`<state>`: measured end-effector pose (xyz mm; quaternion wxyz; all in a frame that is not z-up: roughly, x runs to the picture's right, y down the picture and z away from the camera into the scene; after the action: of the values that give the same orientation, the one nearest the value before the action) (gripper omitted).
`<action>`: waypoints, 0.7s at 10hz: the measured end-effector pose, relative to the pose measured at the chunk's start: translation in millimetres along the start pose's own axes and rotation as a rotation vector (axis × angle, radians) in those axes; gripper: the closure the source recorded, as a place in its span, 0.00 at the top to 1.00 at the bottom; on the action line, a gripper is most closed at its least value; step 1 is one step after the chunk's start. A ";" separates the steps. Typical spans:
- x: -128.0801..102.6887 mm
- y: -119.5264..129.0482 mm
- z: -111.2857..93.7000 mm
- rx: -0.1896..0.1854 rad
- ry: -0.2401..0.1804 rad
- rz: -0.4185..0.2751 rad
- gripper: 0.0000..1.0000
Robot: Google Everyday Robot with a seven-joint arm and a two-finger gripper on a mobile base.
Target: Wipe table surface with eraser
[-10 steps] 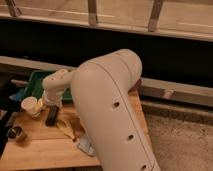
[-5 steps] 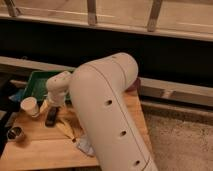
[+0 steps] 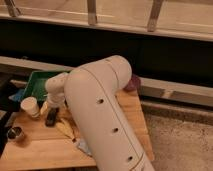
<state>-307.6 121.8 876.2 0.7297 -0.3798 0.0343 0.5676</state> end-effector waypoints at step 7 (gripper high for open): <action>-4.8 1.3 8.6 -0.004 0.001 0.005 0.58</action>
<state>-313.7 123.2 883.9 0.7275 -0.3815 0.0347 0.5693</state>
